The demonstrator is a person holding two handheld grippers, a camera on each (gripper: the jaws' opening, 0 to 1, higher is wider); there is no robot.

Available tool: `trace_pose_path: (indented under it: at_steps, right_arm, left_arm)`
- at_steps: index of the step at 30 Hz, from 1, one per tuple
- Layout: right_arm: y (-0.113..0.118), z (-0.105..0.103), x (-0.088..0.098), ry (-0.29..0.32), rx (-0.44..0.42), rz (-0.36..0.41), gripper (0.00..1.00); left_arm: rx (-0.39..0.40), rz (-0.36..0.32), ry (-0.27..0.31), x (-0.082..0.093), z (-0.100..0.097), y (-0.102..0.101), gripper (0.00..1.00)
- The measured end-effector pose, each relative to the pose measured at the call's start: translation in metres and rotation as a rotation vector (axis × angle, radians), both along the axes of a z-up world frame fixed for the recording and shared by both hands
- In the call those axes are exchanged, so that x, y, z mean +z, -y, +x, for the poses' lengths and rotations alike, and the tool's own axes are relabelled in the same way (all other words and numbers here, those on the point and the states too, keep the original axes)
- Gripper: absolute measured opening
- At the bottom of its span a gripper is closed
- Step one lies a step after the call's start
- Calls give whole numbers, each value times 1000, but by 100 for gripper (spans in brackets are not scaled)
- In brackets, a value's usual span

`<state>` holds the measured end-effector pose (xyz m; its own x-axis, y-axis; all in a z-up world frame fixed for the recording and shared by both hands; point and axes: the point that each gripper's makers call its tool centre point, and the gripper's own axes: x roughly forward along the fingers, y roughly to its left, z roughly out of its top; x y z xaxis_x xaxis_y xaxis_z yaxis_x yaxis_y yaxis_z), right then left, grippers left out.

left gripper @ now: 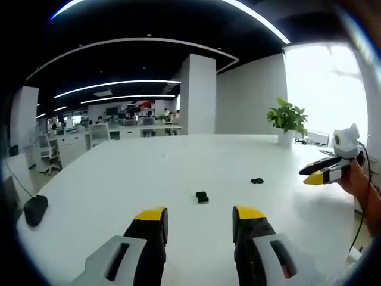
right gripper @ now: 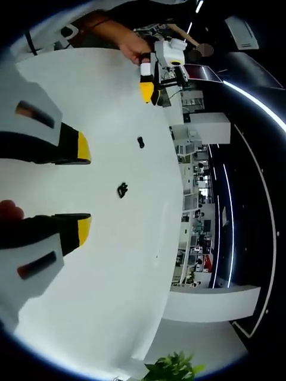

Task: Snap the two parts of the plastic buckle together until the buckle closes and remains connected.

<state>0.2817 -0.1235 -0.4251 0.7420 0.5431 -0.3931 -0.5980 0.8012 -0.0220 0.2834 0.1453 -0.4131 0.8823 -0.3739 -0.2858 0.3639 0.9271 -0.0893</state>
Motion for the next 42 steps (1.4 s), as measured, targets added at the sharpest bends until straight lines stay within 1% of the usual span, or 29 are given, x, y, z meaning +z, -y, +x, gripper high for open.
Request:
trace_pose_path:
  at_steps: [14, 20, 25, 33, 40, 42]
  right_arm:
    - [-5, 11, -2, -11, 31, -13, 32]
    - [-7, 14, -2, -11, 41, -22, 32]
    - [-7, 18, 1, -5, 51, -32, 31]
    - [-10, 25, 4, -5, 66, -38, 30]
    - [-9, 31, 3, -5, 74, -52, 28]
    - [-9, 33, 4, -6, 73, -44, 28]
  left_arm:
    - [7, 13, -11, -3, 12, -1, 43]
    - [-6, 18, -9, 0, 19, 6, 42]
    - [-17, 24, -17, -2, 22, 11, 41]
    - [-23, 33, -35, -4, 27, 14, 40]
    - [-20, 48, -33, -4, 35, 15, 36]
    - [-24, 50, -38, -5, 37, 16, 36]
